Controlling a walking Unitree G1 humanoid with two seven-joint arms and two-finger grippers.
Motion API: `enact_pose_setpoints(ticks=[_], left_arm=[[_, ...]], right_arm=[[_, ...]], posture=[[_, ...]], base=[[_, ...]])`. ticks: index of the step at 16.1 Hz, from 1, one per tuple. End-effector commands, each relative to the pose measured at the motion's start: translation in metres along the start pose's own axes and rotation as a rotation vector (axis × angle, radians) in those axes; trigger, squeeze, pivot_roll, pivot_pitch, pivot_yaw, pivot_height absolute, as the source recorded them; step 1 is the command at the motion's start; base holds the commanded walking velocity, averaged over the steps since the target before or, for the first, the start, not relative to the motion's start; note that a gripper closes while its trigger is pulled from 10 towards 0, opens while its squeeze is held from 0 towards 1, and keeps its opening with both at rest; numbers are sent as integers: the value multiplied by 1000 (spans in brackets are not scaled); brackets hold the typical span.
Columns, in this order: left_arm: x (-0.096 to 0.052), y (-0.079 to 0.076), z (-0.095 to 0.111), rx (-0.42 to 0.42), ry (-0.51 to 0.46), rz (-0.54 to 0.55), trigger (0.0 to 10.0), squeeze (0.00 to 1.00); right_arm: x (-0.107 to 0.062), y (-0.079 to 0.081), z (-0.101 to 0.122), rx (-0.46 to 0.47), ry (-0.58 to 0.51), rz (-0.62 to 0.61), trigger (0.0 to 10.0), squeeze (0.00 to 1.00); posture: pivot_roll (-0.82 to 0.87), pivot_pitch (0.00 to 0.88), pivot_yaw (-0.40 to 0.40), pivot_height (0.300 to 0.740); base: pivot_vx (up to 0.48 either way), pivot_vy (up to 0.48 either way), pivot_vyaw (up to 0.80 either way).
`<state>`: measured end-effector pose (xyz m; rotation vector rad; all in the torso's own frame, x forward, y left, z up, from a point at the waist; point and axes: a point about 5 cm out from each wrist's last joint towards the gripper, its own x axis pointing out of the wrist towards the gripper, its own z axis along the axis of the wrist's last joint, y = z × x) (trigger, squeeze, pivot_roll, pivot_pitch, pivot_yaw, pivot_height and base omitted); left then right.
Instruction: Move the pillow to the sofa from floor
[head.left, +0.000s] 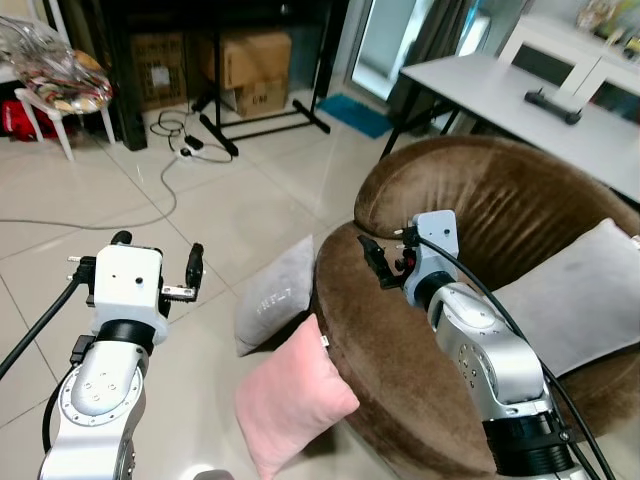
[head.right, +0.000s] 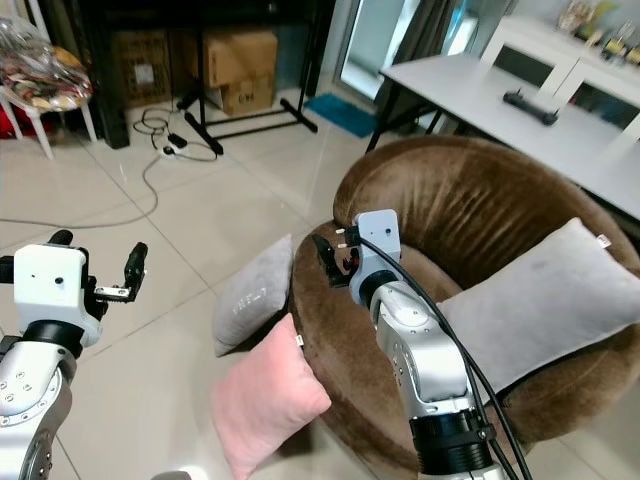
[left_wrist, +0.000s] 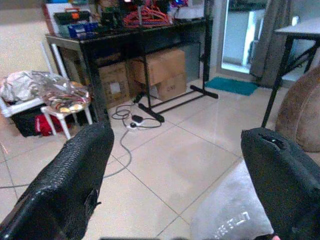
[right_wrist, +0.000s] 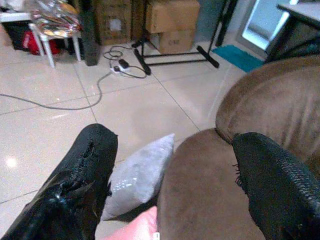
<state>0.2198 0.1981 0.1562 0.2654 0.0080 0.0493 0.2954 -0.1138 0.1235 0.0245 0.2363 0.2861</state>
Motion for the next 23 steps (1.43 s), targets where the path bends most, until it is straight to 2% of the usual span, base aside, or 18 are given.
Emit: enact_pose_setpoints(ticks=[1,3,6,9,13,16,17,18,20,23], left_arm=[[1,-5,1,-8,-2,-26,10000,0],[4,-5,0,0,-4,-40,10000,0],[15,-11,-3,40,-31,-103,10000,0],[22,-13,-2,51,-55,-162,10000,0],[28,-14,-4,42,-76,-177,10000,0],[27,-12,-5,33,-91,-149,10000,0],[26,-9,-4,24,-101,-127,10000,0],[24,-7,-5,19,-101,-106,10000,0],[21,-7,-9,9,-90,-93,10000,0],[17,-8,-7,-23,-107,-105,10000,0]], right_arm=[[-1,-10,-1,8,12,-48,10000,0],[-1,-13,-2,9,12,-67,10000,0],[-8,-20,-2,20,-15,-135,10000,0],[-25,-30,-9,65,-29,-227,10000,0],[-38,-31,-9,67,-42,-242,10000,0],[-41,-29,-6,63,-42,-240,10000,0],[-40,-28,-1,70,-56,-237,10000,39],[-41,-27,2,91,-75,-230,10000,1000],[-40,-24,0,116,-84,-209,10000,1000],[-37,-20,-4,75,-73,-165,10000,1000]], posture=[[182,0,-151,740],[178,0,-128,740],[140,0,-37,740],[112,0,44,740],[86,0,61,740],[91,0,18,740],[91,0,18,740],[94,0,-16,740],[106,0,-25,740],[126,0,-46,740]], base=[[277,0,0],[277,0,0],[0,0,0],[0,0,0],[0,0,0],[0,0,0],[0,0,0],[0,0,0],[0,0,0],[0,0,0]])
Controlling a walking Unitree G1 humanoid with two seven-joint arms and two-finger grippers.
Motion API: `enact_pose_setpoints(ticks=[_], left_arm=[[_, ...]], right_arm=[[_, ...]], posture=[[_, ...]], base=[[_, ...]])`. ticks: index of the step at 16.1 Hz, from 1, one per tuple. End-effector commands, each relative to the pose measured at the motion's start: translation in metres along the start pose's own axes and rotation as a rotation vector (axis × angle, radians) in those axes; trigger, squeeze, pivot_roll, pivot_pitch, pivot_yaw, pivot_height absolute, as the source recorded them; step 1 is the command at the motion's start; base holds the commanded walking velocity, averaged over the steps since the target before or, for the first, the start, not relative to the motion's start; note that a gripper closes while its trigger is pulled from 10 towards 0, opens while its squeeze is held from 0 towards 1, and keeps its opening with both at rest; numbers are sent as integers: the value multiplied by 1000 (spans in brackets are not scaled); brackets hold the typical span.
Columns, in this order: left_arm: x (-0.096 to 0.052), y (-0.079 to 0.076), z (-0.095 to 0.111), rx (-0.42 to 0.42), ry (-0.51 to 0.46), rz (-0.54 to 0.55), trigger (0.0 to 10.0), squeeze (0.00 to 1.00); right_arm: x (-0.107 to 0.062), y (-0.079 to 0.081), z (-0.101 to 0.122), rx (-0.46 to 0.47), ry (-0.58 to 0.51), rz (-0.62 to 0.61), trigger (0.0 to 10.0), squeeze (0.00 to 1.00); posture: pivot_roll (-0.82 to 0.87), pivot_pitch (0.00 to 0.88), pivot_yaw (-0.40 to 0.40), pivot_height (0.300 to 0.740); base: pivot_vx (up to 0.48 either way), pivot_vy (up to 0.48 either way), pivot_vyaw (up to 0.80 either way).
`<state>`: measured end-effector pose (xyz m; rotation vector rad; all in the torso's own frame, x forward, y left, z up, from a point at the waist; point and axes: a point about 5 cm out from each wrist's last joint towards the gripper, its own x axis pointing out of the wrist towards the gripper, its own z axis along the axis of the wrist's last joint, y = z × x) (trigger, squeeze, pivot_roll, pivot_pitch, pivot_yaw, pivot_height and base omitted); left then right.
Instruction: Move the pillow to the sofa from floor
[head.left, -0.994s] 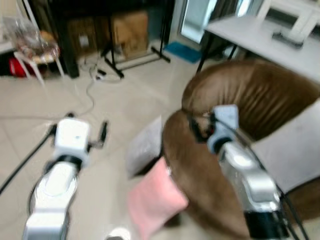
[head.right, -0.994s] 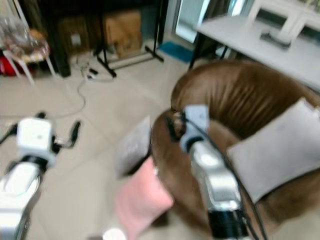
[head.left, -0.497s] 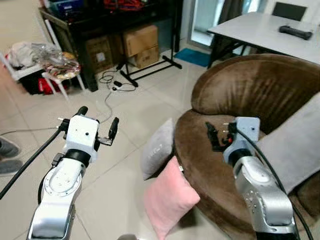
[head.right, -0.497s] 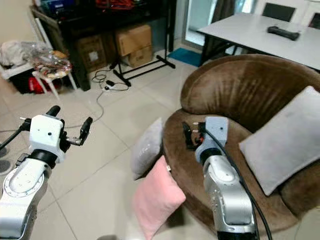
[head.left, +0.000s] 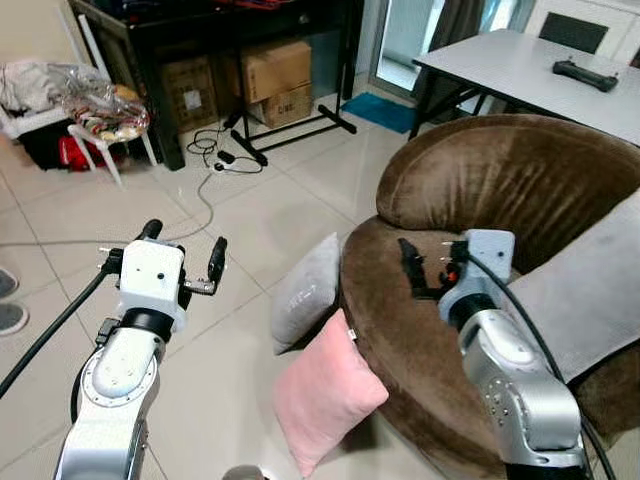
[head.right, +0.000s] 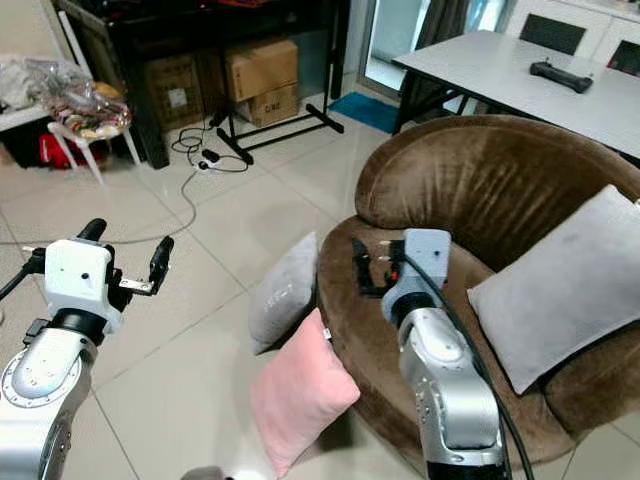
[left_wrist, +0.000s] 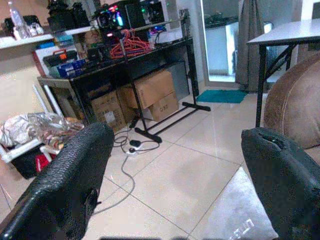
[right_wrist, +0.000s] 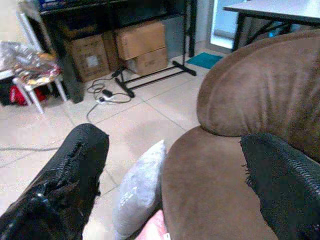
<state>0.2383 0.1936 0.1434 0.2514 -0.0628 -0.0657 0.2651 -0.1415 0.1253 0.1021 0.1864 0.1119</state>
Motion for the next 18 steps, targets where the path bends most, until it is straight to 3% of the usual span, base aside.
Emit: enact_pose_setpoints(ticks=[1,9,10,11,18], left_arm=[[-2,-1,4,-10,-22,-5,10000,0],[-3,-5,3,-17,-19,-32,10000,0],[-3,-5,3,-17,-20,-34,10000,0],[-3,-5,3,-17,-20,-35,10000,0],[-4,-4,3,-15,-23,-34,10000,0]], right_arm=[[0,-1,2,-24,-14,18,10000,1000],[0,-4,-2,-85,-2,-9,10000,1000],[1,-3,-2,-93,2,-6,10000,937],[1,-3,-2,-95,4,-1,10000,0],[2,6,-5,-127,23,65,10000,0]], posture=[[123,0,-46,740],[123,0,-39,740],[123,0,-39,740],[123,0,-39,740],[127,0,-40,740]], base=[[240,0,0],[276,0,-256],[285,0,0],[281,0,0],[282,0,296]])
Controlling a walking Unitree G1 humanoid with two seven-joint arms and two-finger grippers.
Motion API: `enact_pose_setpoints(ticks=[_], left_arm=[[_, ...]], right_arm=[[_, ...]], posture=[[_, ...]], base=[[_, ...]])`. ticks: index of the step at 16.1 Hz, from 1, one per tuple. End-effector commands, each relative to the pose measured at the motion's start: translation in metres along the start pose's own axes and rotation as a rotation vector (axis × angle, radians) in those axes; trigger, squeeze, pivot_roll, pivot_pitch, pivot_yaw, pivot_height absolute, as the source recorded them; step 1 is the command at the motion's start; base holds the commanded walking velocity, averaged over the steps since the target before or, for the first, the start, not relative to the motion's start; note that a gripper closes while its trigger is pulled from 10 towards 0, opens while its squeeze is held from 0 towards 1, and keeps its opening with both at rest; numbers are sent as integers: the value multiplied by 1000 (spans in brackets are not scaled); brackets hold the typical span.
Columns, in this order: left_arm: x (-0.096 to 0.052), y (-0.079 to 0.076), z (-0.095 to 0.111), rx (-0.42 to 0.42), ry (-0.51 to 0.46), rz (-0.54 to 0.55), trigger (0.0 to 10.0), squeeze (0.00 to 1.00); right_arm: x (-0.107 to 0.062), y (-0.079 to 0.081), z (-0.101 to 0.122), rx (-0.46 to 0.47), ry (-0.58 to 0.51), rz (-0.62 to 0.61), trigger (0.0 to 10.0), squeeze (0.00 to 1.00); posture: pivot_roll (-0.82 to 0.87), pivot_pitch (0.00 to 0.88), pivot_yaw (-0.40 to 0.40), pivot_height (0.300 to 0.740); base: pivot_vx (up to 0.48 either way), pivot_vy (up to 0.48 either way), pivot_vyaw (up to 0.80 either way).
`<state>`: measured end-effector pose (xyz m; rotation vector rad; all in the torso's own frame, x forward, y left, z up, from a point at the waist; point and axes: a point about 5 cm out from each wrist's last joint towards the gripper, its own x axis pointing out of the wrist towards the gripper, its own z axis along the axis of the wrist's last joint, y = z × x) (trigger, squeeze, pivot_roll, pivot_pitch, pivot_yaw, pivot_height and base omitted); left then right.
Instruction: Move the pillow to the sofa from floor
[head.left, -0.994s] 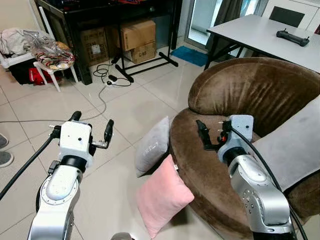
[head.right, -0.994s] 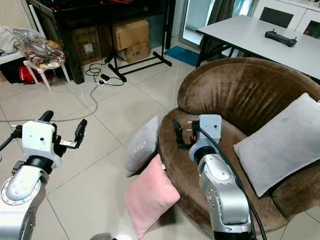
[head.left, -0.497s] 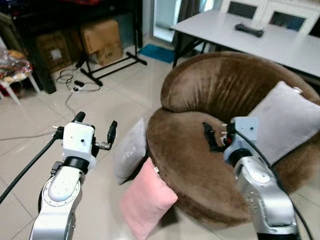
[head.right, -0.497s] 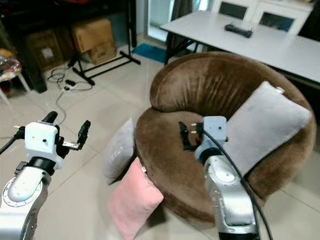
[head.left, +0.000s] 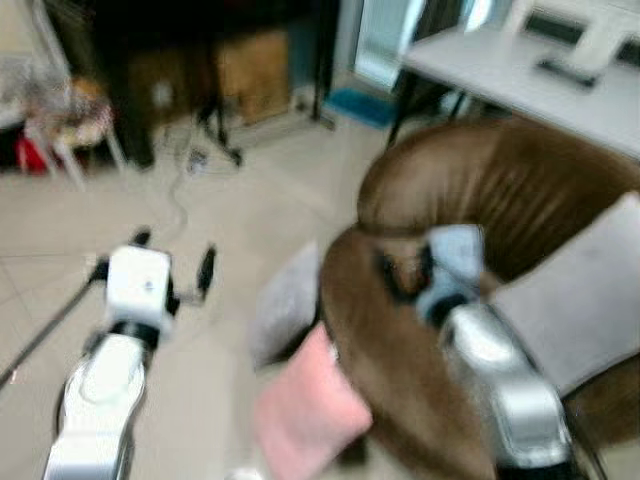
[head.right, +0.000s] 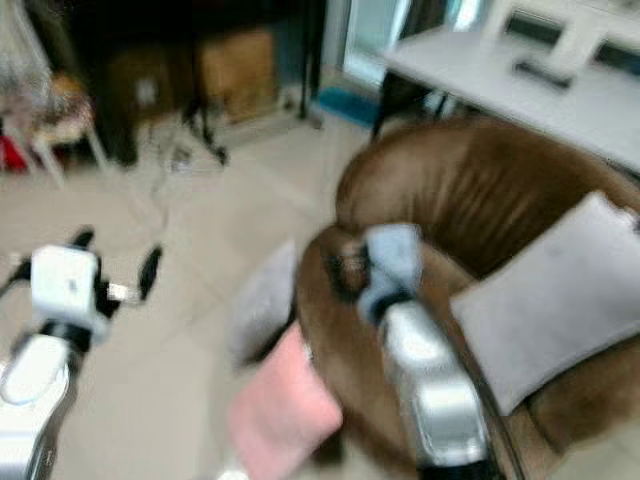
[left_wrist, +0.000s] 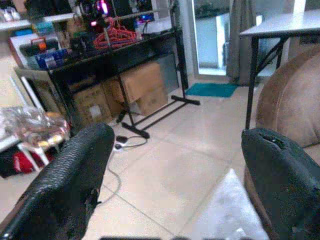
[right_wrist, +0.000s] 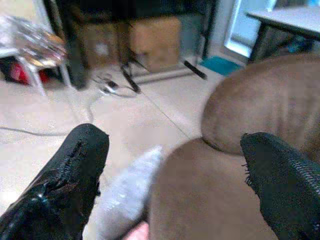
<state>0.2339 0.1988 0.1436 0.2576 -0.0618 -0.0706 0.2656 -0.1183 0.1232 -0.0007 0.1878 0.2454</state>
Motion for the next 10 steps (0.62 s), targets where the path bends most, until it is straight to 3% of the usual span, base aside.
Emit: enact_pose_setpoints(ticks=[1,5,10], left_arm=[[1,-9,4,-20,-23,-29,10000,0],[2,-9,4,-20,-23,-30,10000,0],[2,-8,3,-2,-13,-13,10000,0]], right_arm=[[-3,-16,-3,-16,15,-58,10000,0],[-3,-17,-4,-22,22,-55,10000,0],[-2,-16,-3,-12,23,-26,10000,0]], posture=[[127,0,-40,740],[127,0,-40,740],[128,0,-45,731]], base=[[281,0,0],[269,0,0],[0,0,0]])
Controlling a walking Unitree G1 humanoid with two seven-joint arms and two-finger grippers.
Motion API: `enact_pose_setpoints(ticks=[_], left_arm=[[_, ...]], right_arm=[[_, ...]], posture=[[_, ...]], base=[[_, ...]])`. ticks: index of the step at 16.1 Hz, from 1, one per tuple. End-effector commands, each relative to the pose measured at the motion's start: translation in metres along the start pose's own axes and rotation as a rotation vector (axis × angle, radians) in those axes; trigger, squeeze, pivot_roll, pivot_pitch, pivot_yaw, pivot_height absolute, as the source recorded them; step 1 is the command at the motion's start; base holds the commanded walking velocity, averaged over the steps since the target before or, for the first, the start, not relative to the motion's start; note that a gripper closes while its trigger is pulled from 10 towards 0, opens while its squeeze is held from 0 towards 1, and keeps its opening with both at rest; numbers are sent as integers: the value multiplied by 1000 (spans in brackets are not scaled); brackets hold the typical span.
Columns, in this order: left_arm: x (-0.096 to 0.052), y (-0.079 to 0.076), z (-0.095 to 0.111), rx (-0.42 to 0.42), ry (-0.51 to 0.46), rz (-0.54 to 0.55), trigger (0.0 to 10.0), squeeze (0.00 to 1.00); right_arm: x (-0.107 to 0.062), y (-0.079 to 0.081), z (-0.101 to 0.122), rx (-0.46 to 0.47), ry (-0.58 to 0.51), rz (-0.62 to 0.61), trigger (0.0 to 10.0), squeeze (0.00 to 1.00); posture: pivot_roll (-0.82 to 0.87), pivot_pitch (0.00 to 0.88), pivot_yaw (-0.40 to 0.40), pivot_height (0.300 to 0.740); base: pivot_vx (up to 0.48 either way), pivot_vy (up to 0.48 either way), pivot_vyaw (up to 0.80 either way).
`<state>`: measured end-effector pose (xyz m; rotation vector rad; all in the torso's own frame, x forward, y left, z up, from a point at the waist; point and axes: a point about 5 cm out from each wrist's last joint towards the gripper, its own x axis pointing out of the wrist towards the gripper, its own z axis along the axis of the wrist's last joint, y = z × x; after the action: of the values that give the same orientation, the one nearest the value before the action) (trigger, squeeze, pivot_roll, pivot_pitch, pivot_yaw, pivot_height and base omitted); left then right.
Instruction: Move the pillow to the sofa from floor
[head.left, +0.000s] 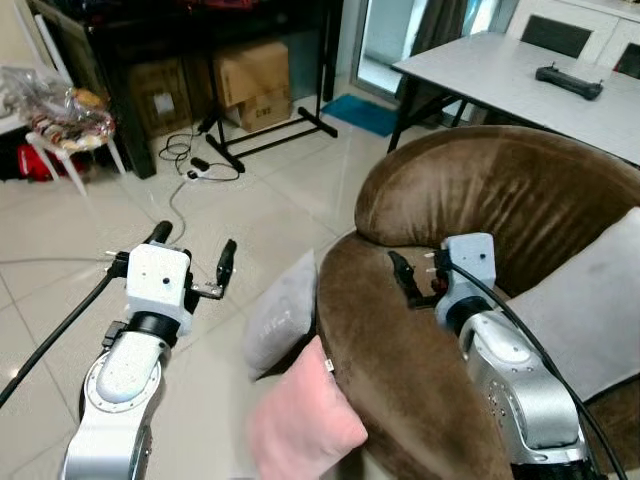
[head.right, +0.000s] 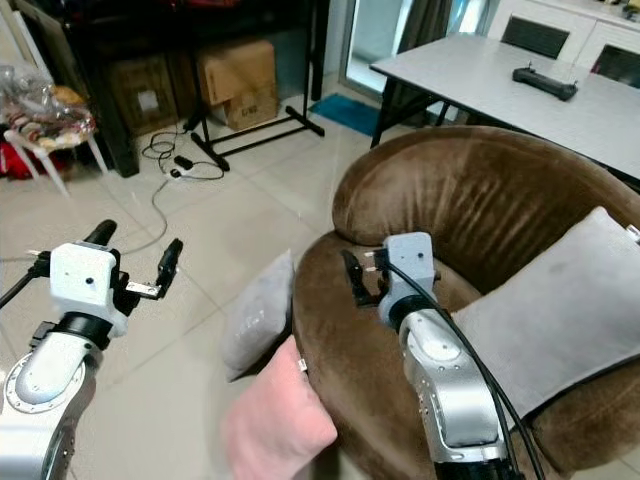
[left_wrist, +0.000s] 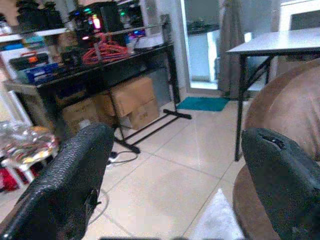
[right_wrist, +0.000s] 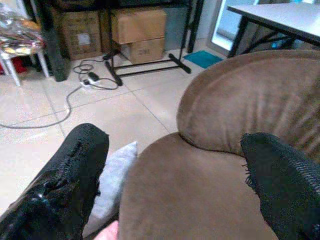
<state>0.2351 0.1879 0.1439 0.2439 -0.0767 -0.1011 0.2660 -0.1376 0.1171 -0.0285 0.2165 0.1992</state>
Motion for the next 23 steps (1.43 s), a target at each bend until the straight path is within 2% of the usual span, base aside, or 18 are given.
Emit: enact_pose_setpoints(ticks=[1,13,18,23], left_arm=[[0,2,0,12,6,17,10000,0],[0,5,-2,9,11,44,10000,0],[-1,15,0,22,-8,111,10000,0],[-2,13,-1,5,-8,89,10000,0]], right_arm=[[0,4,3,22,-12,28,10000,0],[0,6,3,50,-11,53,10000,0],[2,3,6,53,-44,33,10000,0],[3,-1,5,17,-32,7,10000,0]], posture=[[128,0,-45,726],[125,0,-50,621],[128,0,-54,616],[128,0,-59,616]], base=[[0,0,0],[0,0,0],[0,0,0],[119,0,0]])
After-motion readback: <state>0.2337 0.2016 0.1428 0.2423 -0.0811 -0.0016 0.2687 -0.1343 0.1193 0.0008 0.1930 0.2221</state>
